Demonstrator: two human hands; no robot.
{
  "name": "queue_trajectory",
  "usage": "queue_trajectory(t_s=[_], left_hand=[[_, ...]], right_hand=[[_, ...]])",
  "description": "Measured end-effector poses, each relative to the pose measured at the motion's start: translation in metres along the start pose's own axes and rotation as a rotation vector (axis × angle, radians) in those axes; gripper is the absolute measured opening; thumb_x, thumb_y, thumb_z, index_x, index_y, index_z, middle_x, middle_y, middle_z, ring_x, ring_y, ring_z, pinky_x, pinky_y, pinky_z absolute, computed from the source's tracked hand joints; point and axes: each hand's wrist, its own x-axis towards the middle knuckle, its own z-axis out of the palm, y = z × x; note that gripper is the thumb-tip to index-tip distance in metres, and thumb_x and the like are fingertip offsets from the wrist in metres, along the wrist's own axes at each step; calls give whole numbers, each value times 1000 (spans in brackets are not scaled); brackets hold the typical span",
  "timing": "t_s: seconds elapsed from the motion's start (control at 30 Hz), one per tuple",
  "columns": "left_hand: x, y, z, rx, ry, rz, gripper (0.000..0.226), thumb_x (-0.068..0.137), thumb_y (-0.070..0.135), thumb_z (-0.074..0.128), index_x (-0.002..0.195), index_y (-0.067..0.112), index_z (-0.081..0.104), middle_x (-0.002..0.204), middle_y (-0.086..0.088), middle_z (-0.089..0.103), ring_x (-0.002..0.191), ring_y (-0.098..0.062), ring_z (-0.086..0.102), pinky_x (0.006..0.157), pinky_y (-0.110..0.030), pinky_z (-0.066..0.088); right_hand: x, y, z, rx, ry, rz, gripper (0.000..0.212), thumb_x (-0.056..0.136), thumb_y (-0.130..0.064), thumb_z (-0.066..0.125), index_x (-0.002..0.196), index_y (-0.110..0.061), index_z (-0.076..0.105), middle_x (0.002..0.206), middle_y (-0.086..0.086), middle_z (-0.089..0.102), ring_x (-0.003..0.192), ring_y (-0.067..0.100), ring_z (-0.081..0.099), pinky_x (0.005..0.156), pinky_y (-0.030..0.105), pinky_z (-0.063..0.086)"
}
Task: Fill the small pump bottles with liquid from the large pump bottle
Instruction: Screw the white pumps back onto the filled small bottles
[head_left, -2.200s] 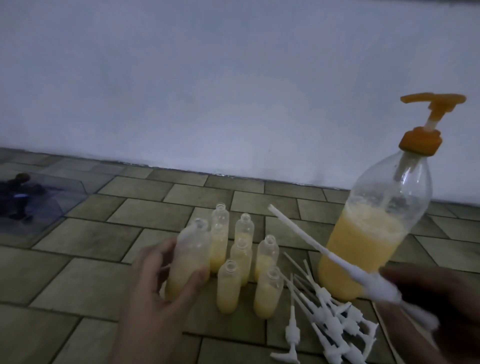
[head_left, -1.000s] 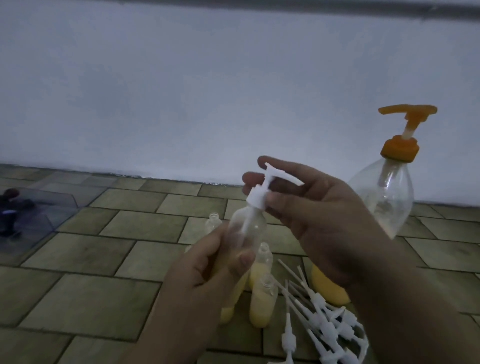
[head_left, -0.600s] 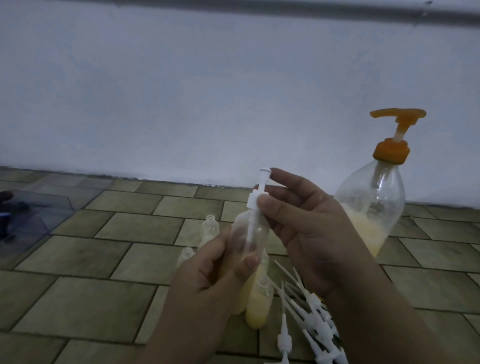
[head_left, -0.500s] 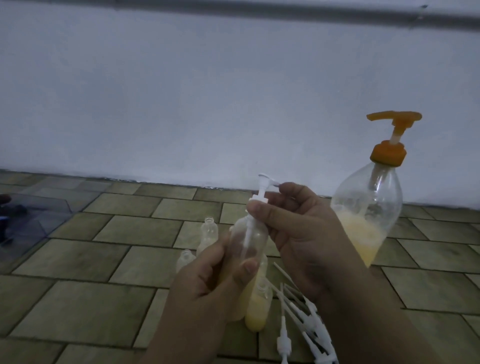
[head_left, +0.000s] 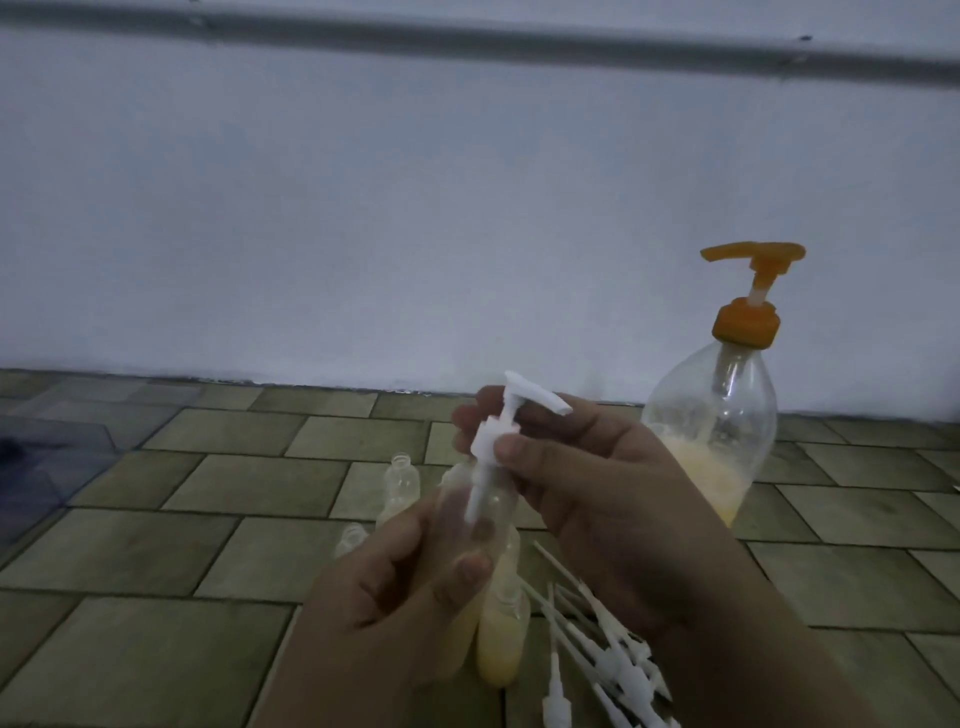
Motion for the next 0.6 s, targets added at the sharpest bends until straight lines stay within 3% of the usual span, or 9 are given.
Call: queue_trajectory(t_s=[0.1,0.17,0.23,0.3,0.4,0.47,0.53,0.6], left_hand=[[3,0,-5,50,-23,-8,58,39,49,76,97,50,68,99,10,74,94,-6,68,68,-14,53],[4,-2,-7,86,-48,-21,72,30,64,78,100,54,64,104,14,72,99,-6,66,72,-20,54],[6,-4,-8,113,-91,-11,73,34,76,73,103,56,62,113,17,68,115,-8,59,95,-34,48],[6,-4,-6,119,-131,-22,71,39,78,71,106,57,61,121,19,63,130,-11,46,112,-49,27],[6,-7,-8,78,-156,-54,72,38,76,74,106,55,63,122,19,62,131,-10,44,113,-49,24],[6,-8,-7,115,-137,-32,73,36,79,72,106,57,62,123,24,60,132,-5,41,114,-46,24],[6,-10,-7,96,-105,-72,76,31,79,72,103,56,64,119,21,64,128,-6,47,111,-43,32],[5,-13,-8,31,-121,-95,76,31,75,77,102,49,68,118,14,66,126,-10,49,108,-46,35]], right_hand=[[3,8,-1,-160,107,-63,16,64,-15,78,79,-15,72,86,12,70,82,25,66,78,37,54],[4,7,-2,-299,164,-72,28,58,-26,81,78,-12,68,81,15,66,78,31,64,73,38,55],[5,1,-7,-231,101,-22,36,61,-32,77,88,-9,69,83,10,68,80,27,65,76,36,56],[3,-9,-10,-97,8,37,35,68,-24,66,99,-8,71,96,5,72,92,23,67,81,31,55],[1,-9,-9,-165,-50,16,25,71,-16,63,93,-12,74,96,7,73,92,18,68,77,25,55],[3,1,-7,-213,28,-12,18,66,-18,69,83,-13,74,90,11,72,87,20,68,75,26,54],[3,9,-6,-322,118,-22,25,62,-27,72,83,-14,72,89,12,71,88,24,67,77,28,55],[4,9,-10,-380,105,10,29,64,-32,70,88,-17,73,90,7,72,90,20,68,80,29,55]])
